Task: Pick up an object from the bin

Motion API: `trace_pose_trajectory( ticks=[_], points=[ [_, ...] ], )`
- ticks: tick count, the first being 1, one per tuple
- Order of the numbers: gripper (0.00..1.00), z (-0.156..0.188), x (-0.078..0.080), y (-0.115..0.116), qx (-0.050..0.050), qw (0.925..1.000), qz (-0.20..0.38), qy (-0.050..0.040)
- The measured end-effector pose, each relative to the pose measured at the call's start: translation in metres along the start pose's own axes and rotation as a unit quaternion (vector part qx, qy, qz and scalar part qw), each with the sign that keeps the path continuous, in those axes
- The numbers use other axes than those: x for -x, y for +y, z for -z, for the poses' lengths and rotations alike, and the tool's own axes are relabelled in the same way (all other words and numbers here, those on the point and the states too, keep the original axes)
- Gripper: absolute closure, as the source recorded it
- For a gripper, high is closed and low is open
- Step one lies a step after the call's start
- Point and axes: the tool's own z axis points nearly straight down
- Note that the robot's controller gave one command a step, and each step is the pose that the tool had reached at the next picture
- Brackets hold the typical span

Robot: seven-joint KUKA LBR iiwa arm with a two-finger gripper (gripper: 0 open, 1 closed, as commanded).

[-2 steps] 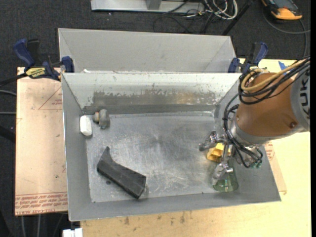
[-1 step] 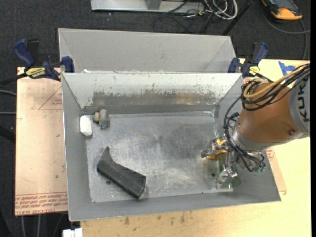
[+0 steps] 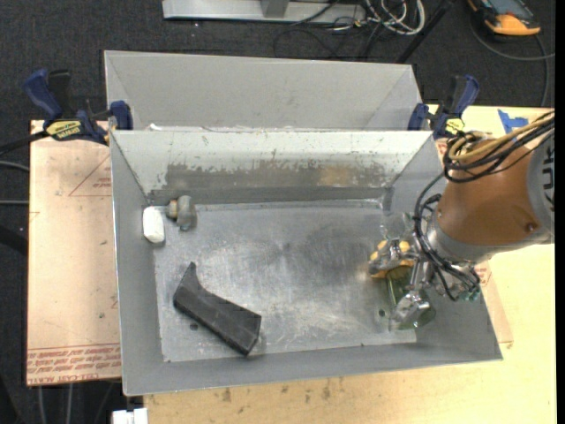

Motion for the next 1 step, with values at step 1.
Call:
trace_pose_trajectory(
  ticks=[1],
  points=[
    [0.0,-0.0174,0.0042,-0.0096,0.005,0.9983,0.058,-0.0042]
  ],
)
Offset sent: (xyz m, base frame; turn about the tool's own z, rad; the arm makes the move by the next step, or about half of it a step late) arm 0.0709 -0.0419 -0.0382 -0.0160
